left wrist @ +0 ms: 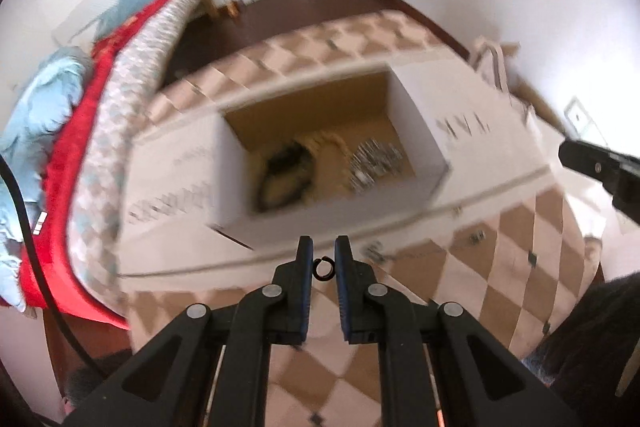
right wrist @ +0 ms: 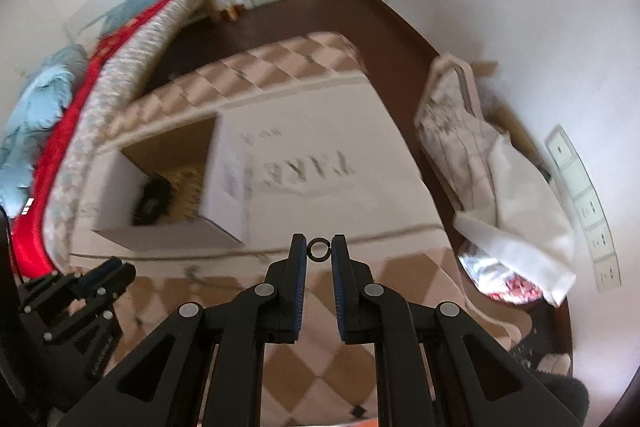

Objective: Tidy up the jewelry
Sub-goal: 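Grasp a small black ring with the left tool while the right tool grasps another, then carry both black rings over the box and open both tools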

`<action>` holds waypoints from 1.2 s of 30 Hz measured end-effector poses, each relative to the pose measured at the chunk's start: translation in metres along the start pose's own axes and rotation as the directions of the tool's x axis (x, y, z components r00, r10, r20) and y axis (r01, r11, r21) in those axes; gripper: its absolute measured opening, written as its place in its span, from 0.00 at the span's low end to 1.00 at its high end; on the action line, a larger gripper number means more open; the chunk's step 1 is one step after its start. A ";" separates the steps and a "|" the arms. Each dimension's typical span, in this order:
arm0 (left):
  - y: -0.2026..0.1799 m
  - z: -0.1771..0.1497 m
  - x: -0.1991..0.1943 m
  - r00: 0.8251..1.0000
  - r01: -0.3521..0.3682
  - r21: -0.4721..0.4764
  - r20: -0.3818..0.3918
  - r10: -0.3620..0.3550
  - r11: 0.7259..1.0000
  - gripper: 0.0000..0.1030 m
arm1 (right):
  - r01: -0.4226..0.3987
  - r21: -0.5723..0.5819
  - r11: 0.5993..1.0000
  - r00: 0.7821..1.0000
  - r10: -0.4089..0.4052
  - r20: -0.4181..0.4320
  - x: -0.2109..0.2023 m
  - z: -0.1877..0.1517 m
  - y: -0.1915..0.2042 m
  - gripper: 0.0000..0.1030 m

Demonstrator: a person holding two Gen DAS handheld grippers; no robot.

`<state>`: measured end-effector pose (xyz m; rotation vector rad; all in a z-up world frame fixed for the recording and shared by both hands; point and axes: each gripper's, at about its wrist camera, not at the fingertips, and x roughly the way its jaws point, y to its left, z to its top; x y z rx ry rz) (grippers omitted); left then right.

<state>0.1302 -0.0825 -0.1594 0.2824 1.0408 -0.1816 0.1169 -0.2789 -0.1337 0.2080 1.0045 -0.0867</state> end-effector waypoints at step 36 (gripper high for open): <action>0.104 0.101 0.059 0.967 0.161 -0.303 -0.140 -0.211 0.939 0.09 | -0.304 0.118 0.945 0.920 0.324 -0.221 0.094 0.089 0.076 0.13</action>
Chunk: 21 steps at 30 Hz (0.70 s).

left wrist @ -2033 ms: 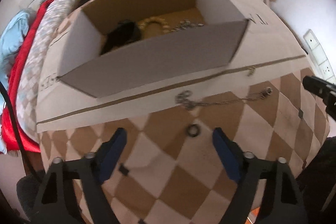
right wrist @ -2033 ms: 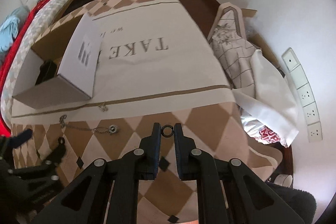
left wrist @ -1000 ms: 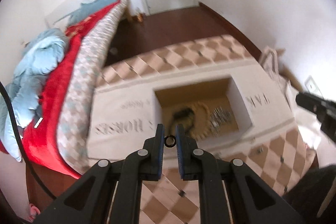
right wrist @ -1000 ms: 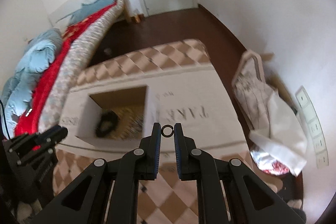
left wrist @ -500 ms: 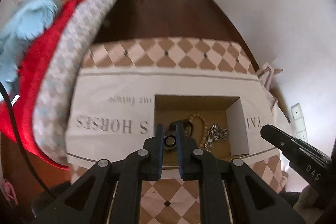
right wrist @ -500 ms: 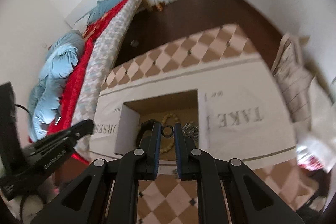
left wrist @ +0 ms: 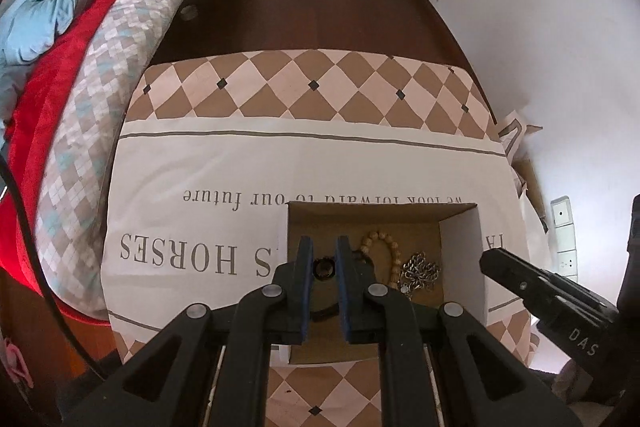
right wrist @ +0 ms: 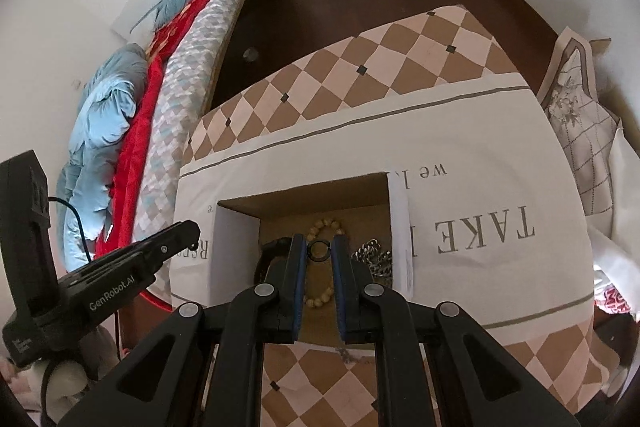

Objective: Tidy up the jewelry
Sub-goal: 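Carry both black rings over the box and open both tools, then lift both tools out of the box toward the cloth beside it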

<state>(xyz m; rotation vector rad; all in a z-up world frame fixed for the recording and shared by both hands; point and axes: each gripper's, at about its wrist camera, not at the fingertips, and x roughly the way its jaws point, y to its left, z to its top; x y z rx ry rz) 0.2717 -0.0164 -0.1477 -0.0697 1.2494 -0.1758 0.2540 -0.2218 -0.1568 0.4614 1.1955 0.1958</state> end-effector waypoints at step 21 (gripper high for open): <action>0.025 -0.010 -0.043 0.953 -0.276 -0.011 0.126 0.275 0.961 1.00 | 0.383 -0.114 0.916 0.923 -0.376 0.083 -0.027 -0.013 0.019 1.00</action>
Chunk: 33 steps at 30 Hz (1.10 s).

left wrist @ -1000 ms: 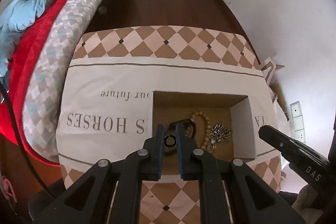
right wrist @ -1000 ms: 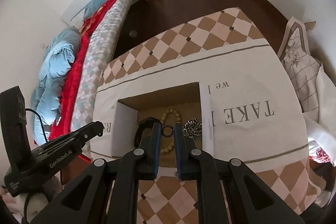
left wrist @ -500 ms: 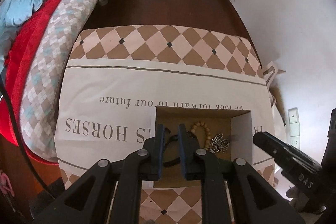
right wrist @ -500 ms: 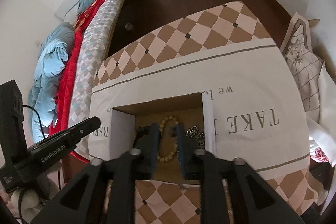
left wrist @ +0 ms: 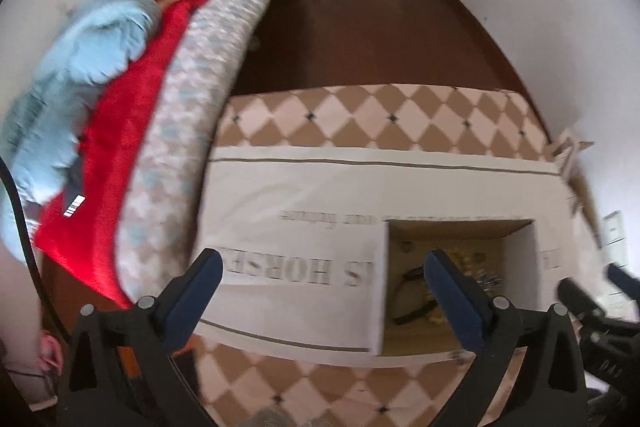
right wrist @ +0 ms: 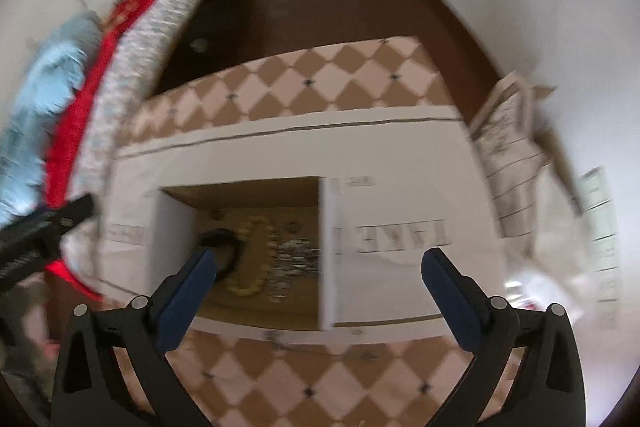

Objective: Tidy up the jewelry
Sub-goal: 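Lift both tools out of the box toward the cloth beside it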

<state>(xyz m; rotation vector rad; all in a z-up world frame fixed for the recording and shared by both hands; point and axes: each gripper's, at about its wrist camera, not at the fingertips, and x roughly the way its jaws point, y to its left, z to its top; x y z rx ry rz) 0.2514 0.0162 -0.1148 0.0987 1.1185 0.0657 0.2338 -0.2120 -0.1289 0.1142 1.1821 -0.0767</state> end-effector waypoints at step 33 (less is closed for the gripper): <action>-0.009 -0.100 -0.053 0.945 -0.204 -0.031 0.255 0.205 0.979 1.00 | 0.085 0.025 0.996 0.989 -0.087 0.116 -0.057 -0.086 -0.052 0.86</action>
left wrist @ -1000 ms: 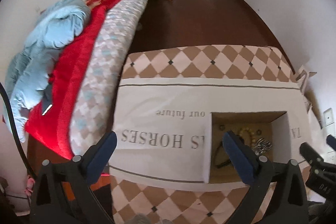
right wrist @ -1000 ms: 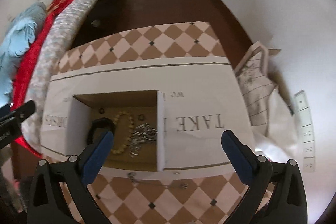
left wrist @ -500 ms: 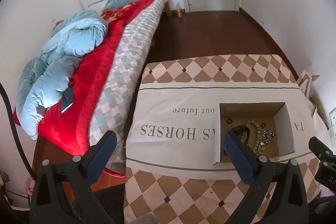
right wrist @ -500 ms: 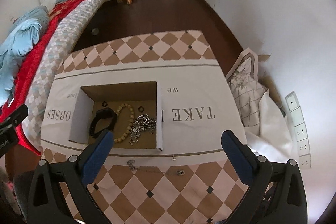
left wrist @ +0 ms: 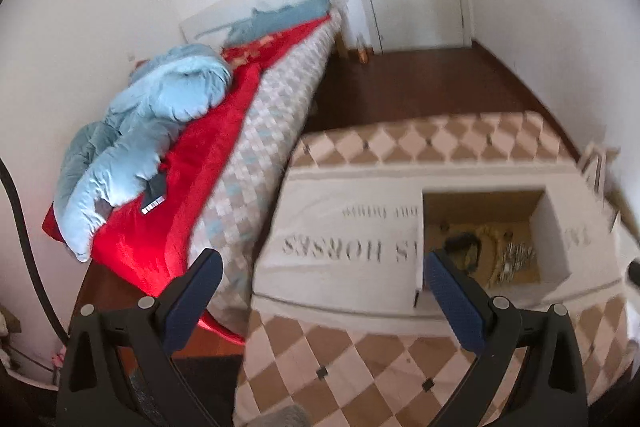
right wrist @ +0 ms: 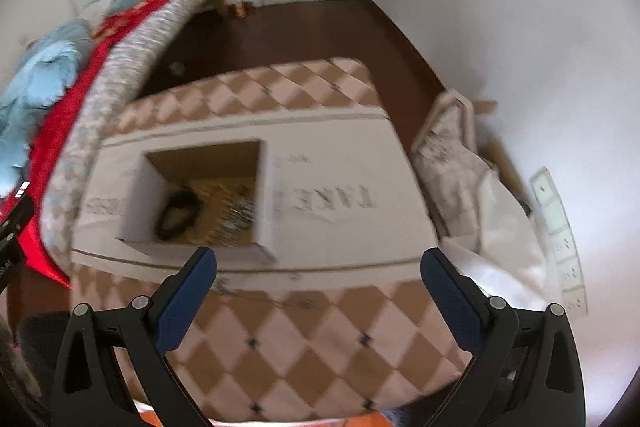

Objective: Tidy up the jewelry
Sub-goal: 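Lift both tools out of the box toward the cloth beside it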

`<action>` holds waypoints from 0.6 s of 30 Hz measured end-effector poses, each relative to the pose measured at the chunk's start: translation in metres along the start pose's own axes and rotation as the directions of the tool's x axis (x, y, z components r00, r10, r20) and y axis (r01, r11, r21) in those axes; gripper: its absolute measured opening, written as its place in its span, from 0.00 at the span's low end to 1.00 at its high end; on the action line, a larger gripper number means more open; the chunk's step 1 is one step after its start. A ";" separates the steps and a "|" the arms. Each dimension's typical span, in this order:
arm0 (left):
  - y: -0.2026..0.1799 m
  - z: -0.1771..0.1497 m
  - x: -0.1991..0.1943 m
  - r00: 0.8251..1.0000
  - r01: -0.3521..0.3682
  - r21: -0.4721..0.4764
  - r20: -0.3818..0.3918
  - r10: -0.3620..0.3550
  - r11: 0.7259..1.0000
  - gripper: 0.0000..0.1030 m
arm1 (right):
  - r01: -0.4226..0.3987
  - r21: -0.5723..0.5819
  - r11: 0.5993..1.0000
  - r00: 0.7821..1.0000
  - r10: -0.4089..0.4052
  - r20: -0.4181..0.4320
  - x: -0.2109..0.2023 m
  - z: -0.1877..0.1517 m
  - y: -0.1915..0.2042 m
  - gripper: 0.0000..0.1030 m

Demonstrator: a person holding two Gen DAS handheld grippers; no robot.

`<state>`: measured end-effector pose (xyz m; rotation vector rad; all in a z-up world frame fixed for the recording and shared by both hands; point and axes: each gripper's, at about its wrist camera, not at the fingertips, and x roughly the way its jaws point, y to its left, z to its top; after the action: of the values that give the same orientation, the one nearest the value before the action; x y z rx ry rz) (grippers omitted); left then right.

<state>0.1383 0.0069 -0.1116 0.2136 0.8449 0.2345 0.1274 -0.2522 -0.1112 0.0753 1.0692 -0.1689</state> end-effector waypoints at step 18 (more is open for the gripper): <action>-0.064 -0.049 0.056 0.987 -0.033 0.159 -0.152 0.058 0.987 1.00 | -0.206 0.001 0.979 0.946 0.199 -0.256 0.120 -0.049 0.003 0.37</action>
<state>0.1447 -0.0329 -0.2010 0.3647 1.0160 0.2304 0.1416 -0.2547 -0.2402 0.1872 1.3119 0.0423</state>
